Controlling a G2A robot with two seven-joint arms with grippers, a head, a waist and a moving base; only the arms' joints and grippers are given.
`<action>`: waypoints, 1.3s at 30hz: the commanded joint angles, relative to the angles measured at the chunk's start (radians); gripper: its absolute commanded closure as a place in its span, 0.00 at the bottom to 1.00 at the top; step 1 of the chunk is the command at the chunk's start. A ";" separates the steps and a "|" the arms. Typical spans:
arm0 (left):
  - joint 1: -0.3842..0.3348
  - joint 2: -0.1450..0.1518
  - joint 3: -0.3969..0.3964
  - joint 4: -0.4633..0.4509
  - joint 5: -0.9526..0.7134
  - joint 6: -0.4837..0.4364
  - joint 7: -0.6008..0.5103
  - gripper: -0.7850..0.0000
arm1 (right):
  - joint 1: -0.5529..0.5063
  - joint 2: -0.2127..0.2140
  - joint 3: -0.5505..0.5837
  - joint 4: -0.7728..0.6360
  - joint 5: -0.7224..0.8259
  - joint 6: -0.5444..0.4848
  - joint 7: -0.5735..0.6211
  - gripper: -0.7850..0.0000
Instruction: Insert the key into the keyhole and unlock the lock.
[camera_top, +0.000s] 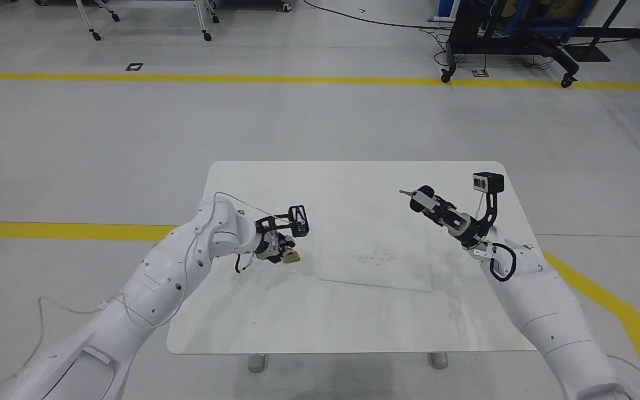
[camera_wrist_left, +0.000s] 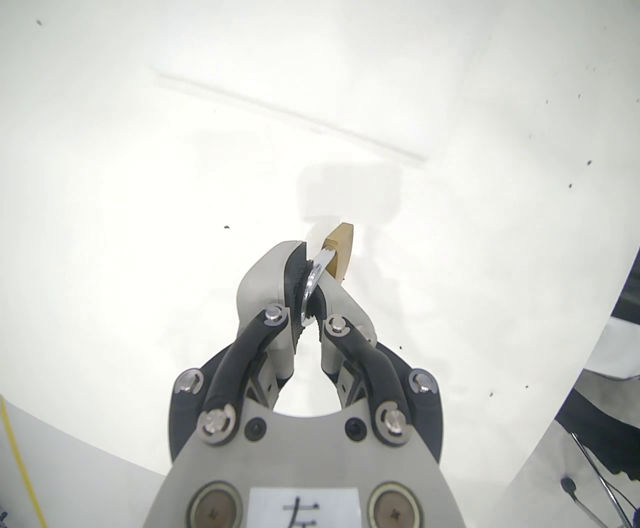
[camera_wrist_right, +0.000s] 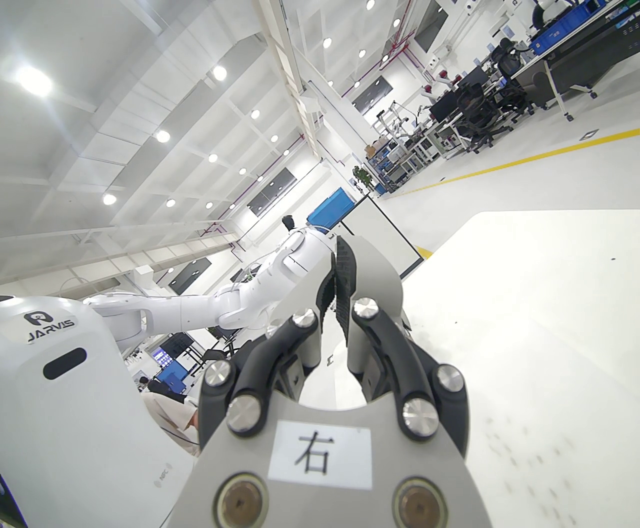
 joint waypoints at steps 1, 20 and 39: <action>0.003 0.001 -0.004 -0.004 0.002 0.004 0.008 1.00 | 0.000 0.000 0.000 0.000 0.000 0.000 0.000 1.00; -0.092 -0.048 0.003 0.423 -0.958 -0.213 0.003 1.00 | 0.026 -0.045 -0.070 -0.022 0.059 0.152 -0.184 1.00; -0.046 -0.091 0.025 0.398 -1.900 0.152 -0.393 1.00 | 0.037 -0.075 -0.109 -0.041 0.115 0.239 -0.264 1.00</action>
